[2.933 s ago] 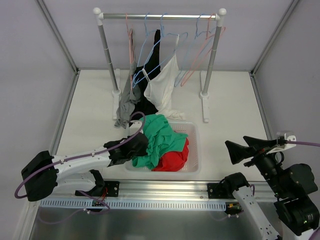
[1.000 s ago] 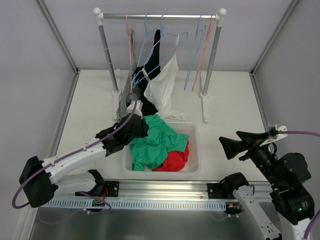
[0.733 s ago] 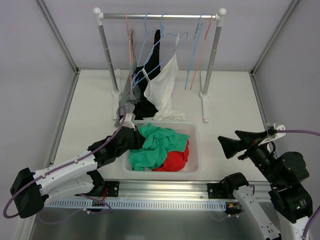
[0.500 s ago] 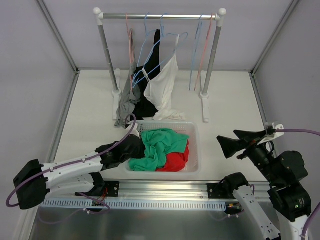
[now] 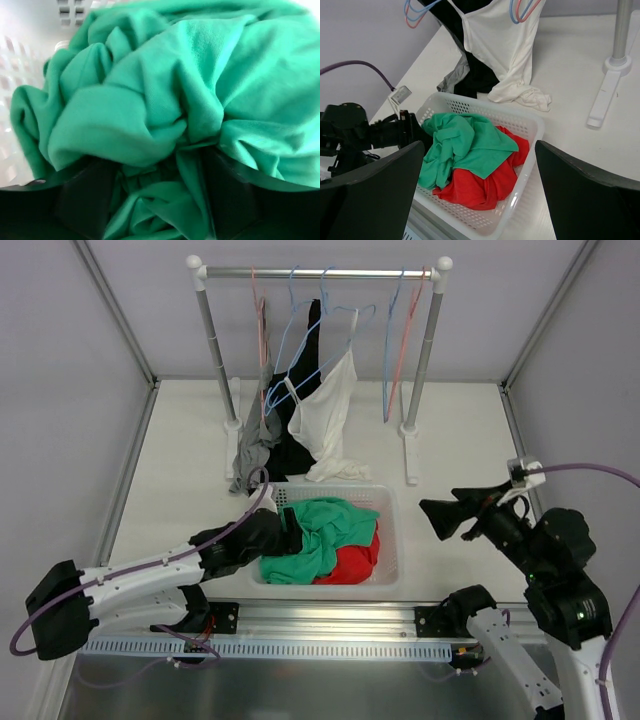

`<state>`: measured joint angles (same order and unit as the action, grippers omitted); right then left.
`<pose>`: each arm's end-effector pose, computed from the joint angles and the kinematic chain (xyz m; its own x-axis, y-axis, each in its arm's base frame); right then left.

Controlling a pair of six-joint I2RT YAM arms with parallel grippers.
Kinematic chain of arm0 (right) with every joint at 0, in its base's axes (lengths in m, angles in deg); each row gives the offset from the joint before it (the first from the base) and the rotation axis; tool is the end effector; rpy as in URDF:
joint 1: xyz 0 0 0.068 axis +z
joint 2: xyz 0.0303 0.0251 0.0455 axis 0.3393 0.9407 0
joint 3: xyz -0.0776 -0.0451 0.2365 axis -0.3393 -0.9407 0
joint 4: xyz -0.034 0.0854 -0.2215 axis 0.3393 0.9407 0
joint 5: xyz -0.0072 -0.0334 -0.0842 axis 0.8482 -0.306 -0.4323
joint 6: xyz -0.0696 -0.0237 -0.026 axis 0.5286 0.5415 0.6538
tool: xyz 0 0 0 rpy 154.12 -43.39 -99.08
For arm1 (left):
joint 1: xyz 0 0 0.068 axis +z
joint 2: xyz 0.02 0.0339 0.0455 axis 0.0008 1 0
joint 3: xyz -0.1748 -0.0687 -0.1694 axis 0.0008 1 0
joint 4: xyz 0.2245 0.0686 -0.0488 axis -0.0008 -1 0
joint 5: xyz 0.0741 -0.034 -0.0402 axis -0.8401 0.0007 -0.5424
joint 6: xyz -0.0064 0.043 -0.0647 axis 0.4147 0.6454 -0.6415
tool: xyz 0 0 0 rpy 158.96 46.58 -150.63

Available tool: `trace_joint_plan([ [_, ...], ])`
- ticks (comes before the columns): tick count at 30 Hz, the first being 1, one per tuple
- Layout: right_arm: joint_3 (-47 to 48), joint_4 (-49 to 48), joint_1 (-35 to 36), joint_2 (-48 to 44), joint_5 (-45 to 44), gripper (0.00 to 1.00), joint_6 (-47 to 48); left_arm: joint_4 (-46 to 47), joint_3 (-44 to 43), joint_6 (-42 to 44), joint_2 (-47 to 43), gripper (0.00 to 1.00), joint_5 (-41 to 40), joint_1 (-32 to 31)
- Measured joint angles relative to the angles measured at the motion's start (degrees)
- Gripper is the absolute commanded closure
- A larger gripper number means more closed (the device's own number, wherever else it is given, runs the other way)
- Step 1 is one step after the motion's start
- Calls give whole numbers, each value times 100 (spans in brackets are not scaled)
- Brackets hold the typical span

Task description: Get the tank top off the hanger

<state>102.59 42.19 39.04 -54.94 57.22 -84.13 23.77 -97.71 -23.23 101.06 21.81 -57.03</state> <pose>0.0637 0.0389 0.3828 -0.0442 0.0598 -0.9972 -0.5414 0.8375 0.0742 0.1363 -0.1719 0.1736 -0.7120 -0.2272 -0.6644 0.1811 0.8548 -0.4864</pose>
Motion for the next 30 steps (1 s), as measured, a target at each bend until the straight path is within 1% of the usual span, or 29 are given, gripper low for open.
trace_joint_plan([
  [2,37,-153,0,428,140,1,-13,-197,-120,96,-328,22,-28,0],
  [3,59,-229,0,664,205,0,-31,-295,-214,129,-455,2,-46,0],
  [7,315,-597,42,1801,507,0,-219,-693,-839,452,-1049,1,-243,0],
  [9,555,-785,236,2382,492,0,-302,-835,-1172,632,-1292,1,-315,0],
  [13,1257,-942,1075,3434,149,0,-332,-1117,-1681,1021,-1659,1,-369,0],
  [16,1829,-1093,1543,4022,-236,0,-374,-1493,-2011,1375,-1829,1,-501,0],
  [18,2240,-1187,1740,4415,-542,1,-424,-1906,-2293,1576,-1875,1,-693,2],
  [20,2691,-1296,1899,4857,-883,9,-466,-2321,-2564,1690,-1888,1,-962,13],
  [21,2973,-1353,1954,5121,-1047,17,-476,-2546,-2688,1733,-1902,1,-1082,24],
  [23,3526,-1447,2033,5665,-1327,20,-503,-2924,-2868,1801,-1945,1,-1222,120],
  [27,4787,-1585,2116,6916,-1878,30,-514,-3536,-3075,1956,-1982,1,-1370,463],
  [30,5657,-1526,2149,7768,-2111,32,-459,-3906,-3132,2068,-1989,1,-1370,627],
])
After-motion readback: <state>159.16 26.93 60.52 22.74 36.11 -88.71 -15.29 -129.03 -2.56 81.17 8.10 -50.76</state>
